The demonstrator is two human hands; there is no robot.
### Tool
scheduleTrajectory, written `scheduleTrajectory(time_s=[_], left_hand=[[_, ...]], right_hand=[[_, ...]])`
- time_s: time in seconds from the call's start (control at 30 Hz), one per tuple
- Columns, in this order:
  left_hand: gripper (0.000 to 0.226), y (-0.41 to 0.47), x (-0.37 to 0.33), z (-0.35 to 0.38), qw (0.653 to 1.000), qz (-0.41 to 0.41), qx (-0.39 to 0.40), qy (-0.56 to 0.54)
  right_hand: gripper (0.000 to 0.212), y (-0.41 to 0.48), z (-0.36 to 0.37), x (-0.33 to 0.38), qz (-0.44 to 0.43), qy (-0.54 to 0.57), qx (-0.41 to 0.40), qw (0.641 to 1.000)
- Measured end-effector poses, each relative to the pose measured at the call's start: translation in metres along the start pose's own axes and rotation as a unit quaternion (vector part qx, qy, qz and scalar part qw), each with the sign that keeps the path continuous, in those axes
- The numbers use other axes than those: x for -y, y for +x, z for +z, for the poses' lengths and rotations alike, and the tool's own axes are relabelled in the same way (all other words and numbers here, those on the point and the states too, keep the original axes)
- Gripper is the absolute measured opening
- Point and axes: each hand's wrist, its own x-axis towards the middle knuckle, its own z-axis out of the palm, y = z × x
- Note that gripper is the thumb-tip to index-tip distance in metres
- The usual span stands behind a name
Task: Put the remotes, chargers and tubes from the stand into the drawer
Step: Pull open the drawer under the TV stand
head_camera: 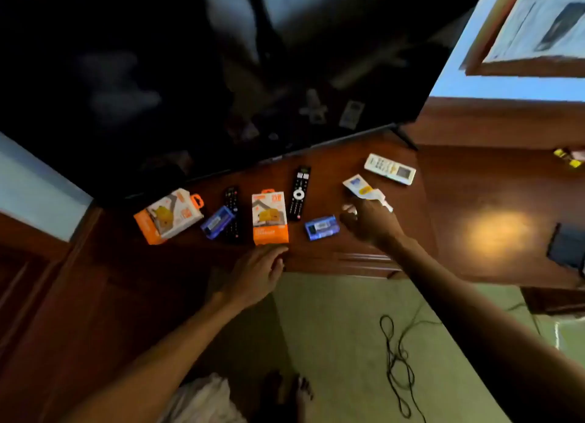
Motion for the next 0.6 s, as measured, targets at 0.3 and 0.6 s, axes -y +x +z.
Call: scheduleTrajectory(time_s=[0.3,0.6], left_hand=[[0.066,-0.026,0.055,0.116,0.978,-0.099,0.158,0.093],[0.093,-0.026,0.063,0.16,0.966,-0.137,0.189,0.111]], right_hand=[[0.044,-0.018,0.087,-0.053,0.024,-0.026,-0.018,0.999],[0.063,-0.027,0.149,-0.082,0.03,-0.052,-0.027,0.998]])
